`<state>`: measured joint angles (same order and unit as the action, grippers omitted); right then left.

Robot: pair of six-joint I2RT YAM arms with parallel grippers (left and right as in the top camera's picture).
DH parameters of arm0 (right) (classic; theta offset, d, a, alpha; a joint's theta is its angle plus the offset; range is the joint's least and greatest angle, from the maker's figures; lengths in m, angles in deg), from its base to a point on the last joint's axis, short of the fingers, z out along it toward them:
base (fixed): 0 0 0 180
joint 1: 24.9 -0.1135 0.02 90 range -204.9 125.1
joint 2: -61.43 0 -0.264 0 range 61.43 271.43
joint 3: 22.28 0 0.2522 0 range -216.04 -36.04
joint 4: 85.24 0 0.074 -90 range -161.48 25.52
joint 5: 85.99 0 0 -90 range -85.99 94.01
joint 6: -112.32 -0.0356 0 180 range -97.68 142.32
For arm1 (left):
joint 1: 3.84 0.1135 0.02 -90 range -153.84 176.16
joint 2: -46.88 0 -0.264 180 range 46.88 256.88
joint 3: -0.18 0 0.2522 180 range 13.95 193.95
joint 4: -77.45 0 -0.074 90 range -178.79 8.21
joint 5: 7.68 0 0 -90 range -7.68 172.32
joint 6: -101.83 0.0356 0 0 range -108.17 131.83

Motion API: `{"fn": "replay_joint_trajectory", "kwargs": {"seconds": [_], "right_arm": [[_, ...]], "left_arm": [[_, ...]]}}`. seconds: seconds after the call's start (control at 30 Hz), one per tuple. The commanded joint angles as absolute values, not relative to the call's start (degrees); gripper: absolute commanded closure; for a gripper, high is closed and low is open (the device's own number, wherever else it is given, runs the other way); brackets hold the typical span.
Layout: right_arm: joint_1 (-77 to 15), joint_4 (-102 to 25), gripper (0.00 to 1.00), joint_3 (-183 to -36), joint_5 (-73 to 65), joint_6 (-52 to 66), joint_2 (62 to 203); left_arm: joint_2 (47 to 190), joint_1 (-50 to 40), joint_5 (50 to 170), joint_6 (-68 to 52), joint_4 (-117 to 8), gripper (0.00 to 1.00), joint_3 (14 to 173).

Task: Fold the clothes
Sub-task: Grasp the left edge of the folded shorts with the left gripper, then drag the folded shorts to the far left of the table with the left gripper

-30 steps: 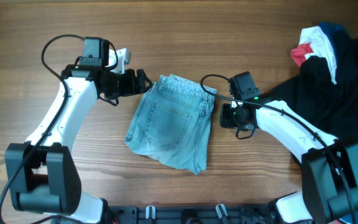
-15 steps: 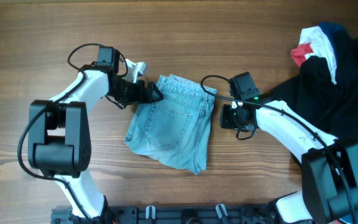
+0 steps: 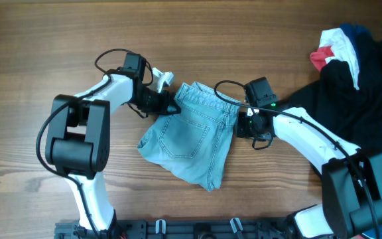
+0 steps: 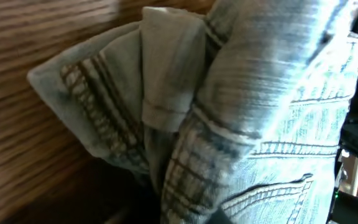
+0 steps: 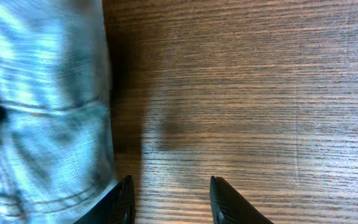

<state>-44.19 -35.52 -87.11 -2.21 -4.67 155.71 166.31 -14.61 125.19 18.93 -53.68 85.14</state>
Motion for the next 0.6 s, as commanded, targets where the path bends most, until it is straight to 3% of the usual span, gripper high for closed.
{"fn": "replay_joint_trajectory", "kwargs": {"seconds": [0.0,0.2,0.33,0.57], "right_arm": [[-44.02,-35.43,0.60,-86.96,-2.88,-4.56,155.84],[-44.00,-35.01,0.60,-86.96,-2.40,-3.16,155.84],[-44.00,-34.55,0.60,-86.96,-2.05,-3.20,155.84],[-44.02,-34.31,0.60,-86.96,-2.10,-3.42,155.84]], "left_arm": [[168.09,-13.38,121.36,17.59,-53.00,0.96,83.66],[162.91,-2.48,113.71,7.69,-50.23,0.96,83.66],[158.07,10.99,113.56,2.10,-51.01,0.96,83.68],[156.33,25.63,107.27,-1.07,-61.63,0.96,84.99]]}}
